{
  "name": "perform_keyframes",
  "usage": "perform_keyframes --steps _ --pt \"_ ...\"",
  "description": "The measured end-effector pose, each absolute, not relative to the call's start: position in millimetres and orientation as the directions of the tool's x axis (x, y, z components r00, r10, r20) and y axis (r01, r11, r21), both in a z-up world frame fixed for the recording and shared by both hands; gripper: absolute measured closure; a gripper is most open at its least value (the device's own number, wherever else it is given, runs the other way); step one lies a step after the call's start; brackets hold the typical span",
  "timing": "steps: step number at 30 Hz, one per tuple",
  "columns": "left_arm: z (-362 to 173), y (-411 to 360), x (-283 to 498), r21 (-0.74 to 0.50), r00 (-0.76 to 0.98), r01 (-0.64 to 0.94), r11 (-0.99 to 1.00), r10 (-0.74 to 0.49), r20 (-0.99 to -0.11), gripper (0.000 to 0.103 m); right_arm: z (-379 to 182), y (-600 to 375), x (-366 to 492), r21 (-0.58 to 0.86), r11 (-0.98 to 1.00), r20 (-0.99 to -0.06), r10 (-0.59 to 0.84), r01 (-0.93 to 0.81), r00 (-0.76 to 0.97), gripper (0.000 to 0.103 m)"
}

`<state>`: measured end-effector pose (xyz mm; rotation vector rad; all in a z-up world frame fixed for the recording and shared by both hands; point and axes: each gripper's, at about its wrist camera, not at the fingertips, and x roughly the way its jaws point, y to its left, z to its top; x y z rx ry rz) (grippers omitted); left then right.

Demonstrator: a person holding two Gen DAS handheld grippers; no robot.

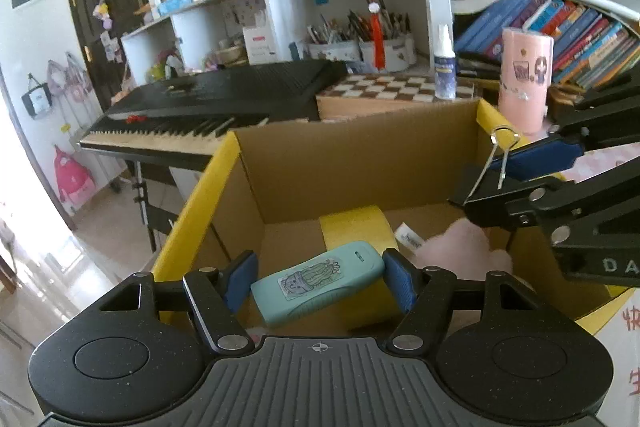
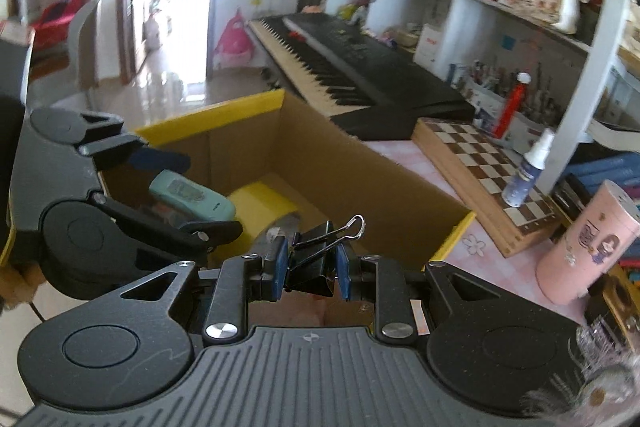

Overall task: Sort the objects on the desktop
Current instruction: 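Lower the left tool into the box and open it to drop the eraser, then lower the right tool into the box and open it to drop the clip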

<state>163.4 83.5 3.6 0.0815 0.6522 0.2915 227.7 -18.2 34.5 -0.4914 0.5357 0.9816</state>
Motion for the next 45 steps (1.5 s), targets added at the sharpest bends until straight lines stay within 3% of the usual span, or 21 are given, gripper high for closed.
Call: perform_keyframes --steps 9,11,18,29,35,38,41,45 --pt "0 90 165 0.127 0.742 -0.265 0.956 0.287 -0.606 0.033 19 -6 237 -0.148 0.385 -0.679 0.63 -0.911 0.377 0.08" --pt "1 89 164 0.131 0.739 -0.281 0.951 0.302 -0.603 0.028 18 -4 241 -0.14 0.381 -0.682 0.632 -0.914 0.368 0.08" --pt "10 91 146 0.111 0.756 -0.339 0.934 0.341 -0.559 0.017 18 1 247 -0.13 0.357 -0.688 0.639 -0.925 0.344 0.08" --pt "30 96 109 0.005 0.796 -0.433 0.901 0.385 -0.466 0.011 14 13 238 -0.146 0.3 -0.701 0.641 -0.943 0.313 0.079" --pt "33 91 103 0.004 0.802 -0.435 0.901 0.389 -0.454 0.011 10 16 237 -0.142 0.319 -0.717 0.619 -0.937 0.32 0.074" --pt "33 90 96 0.001 0.805 -0.435 0.901 0.389 -0.448 0.011 14 11 238 -0.115 0.366 -0.707 0.622 -0.923 0.335 0.062" --pt "35 90 89 -0.01 0.811 -0.434 0.901 0.386 -0.439 0.011 20 4 234 -0.096 0.406 -0.686 0.634 -0.909 0.356 0.057" --pt "36 91 81 -0.024 0.822 -0.421 0.907 0.37 -0.432 0.011 31 -9 220 -0.097 0.46 -0.65 0.642 -0.882 0.406 0.056"
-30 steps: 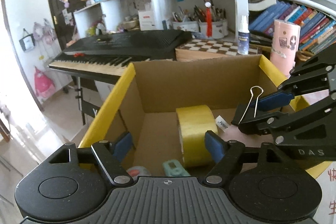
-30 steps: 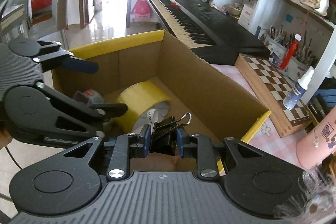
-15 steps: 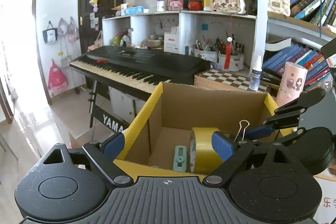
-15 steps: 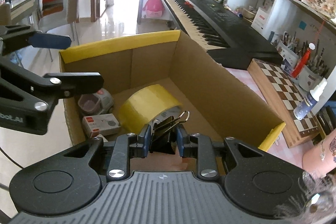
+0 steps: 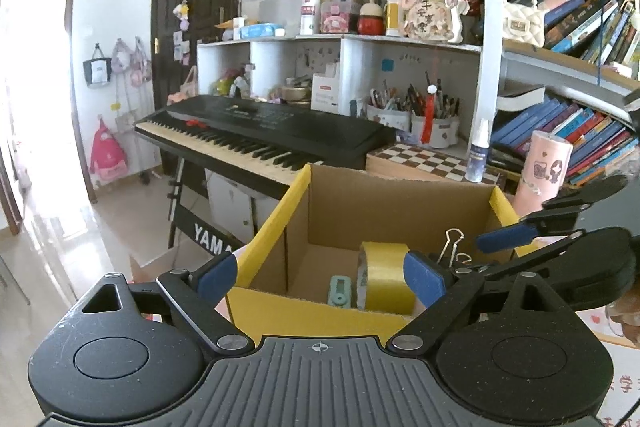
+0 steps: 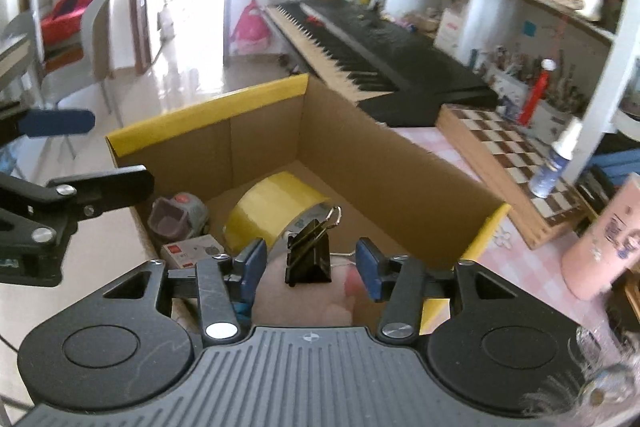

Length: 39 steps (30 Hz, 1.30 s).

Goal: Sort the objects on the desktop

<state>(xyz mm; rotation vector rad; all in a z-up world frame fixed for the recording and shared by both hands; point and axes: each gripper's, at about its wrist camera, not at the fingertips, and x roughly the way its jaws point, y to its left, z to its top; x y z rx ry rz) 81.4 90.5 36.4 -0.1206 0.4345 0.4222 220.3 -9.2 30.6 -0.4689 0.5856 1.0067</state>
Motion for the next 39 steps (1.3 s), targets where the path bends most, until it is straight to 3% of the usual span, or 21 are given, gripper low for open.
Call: perform_keyframes --steps 9,12,21,28,39 --pt "42 83 60 -0.035 0.864 -0.335 0.941 0.293 -0.41 0.01 53 -44 180 -0.102 0.602 -0.578 0.612 -0.792 0.539 0.054" --pt "43 79 50 -0.027 0.873 -0.308 0.951 0.272 -0.404 0.004 57 -58 165 -0.091 0.662 -0.553 0.588 -0.744 0.59 0.051" --pt "40 69 23 -0.007 0.89 -0.236 0.972 0.213 -0.404 0.003 52 -97 117 -0.049 0.807 -0.53 0.479 -0.589 0.7 0.05" --pt "35 63 0 -0.001 0.896 -0.198 0.98 0.181 -0.405 0.0 40 -121 81 -0.028 0.895 -0.515 0.369 -0.446 0.773 0.043" --pt "20 46 -28 -0.003 0.896 -0.141 0.99 0.126 -0.425 0.0 16 -147 17 -0.027 0.971 -0.499 0.194 -0.239 0.845 0.022"
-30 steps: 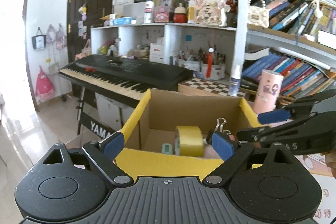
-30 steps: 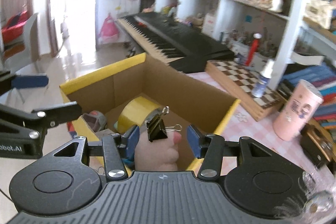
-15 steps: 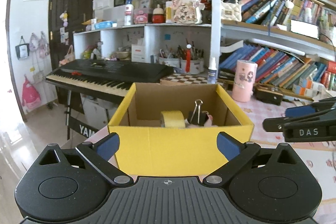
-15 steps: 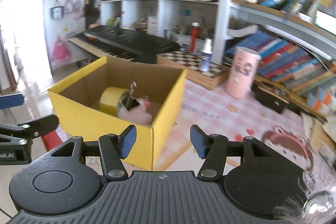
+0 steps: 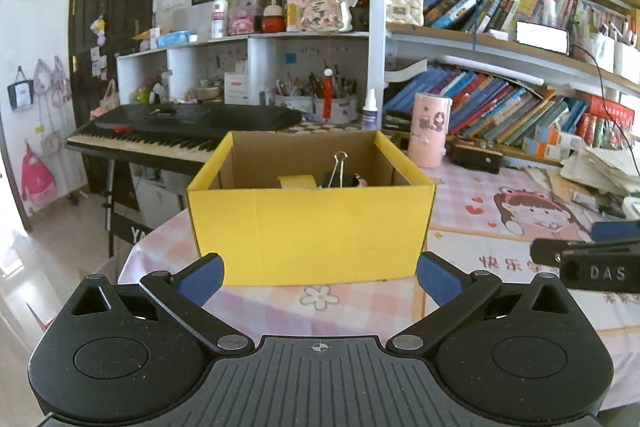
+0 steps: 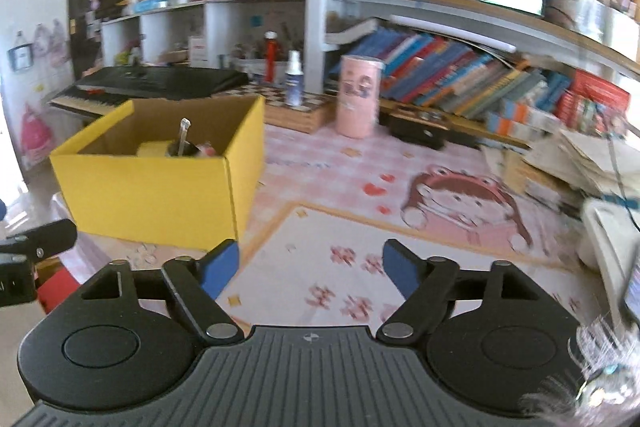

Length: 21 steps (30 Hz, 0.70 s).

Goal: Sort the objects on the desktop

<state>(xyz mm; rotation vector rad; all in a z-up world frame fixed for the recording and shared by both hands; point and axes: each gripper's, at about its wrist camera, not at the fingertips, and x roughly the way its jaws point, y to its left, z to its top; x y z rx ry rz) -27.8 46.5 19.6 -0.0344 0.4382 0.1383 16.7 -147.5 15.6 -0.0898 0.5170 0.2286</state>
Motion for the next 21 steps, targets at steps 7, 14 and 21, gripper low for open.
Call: perform_keyframes --steps 7,14,21 --pt "9 31 -36 0.021 0.885 -0.1 0.995 0.099 -0.455 0.0 -4 -162 -14 -0.055 0.988 -0.51 0.097 -0.145 0.855 0.007" --pt "0 17 -37 0.042 0.868 -0.079 0.996 0.089 -0.488 0.0 -23 -175 -29 -0.051 0.995 -0.565 0.042 -0.086 0.824 0.002" --pt "-5 1 -36 0.071 0.857 -0.008 0.997 0.044 -0.514 0.0 -21 -187 -41 -0.036 0.999 -0.547 0.008 -0.033 0.837 0.0"
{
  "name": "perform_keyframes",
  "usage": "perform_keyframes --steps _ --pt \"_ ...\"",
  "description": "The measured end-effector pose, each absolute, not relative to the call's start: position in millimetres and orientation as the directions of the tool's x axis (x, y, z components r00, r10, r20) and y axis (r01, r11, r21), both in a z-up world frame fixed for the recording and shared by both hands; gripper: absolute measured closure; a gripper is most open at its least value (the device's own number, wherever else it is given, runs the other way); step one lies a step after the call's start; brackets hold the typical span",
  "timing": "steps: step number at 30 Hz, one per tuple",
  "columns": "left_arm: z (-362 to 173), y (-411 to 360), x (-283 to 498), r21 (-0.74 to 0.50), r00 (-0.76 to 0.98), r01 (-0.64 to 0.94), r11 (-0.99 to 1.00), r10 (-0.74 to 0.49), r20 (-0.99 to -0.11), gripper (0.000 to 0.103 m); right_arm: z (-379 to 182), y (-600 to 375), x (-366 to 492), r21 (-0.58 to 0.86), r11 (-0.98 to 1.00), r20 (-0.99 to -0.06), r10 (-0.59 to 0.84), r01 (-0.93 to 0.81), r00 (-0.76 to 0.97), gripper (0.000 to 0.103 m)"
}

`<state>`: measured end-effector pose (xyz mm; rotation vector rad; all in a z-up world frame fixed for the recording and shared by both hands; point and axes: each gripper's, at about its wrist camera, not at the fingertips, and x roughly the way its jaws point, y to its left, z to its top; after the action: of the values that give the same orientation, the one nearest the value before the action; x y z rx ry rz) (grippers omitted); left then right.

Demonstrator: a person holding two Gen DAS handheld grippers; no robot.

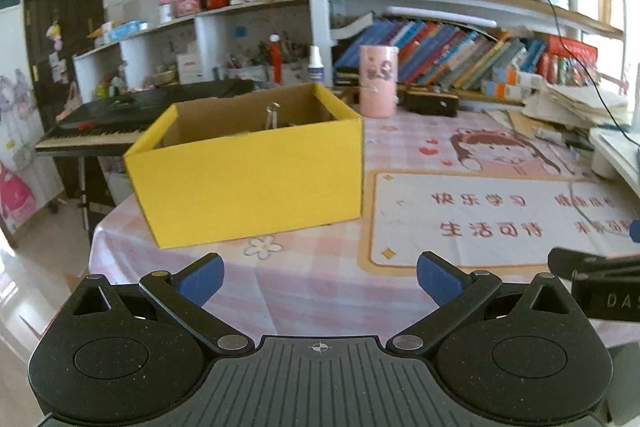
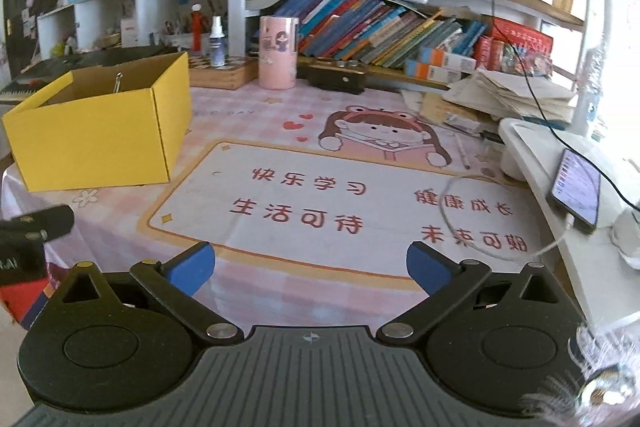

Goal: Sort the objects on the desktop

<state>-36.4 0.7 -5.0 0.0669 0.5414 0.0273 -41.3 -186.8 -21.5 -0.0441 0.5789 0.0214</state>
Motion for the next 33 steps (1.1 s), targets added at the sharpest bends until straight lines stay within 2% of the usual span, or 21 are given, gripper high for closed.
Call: perform_keyframes --steps 8,33 --pt "-10 -3 -36 0.041 0.842 0.022 0.999 0.004 -0.54 0.0 -18 -200 -46 0.023 1.0 -0.545 0.002 0.013 0.839 0.0" --pt "-11 0 -37 -0.005 0.829 0.015 1.0 -0.015 -0.559 0.0 -20 -196 -44 0.009 1.0 -0.566 0.021 -0.019 0.824 0.0"
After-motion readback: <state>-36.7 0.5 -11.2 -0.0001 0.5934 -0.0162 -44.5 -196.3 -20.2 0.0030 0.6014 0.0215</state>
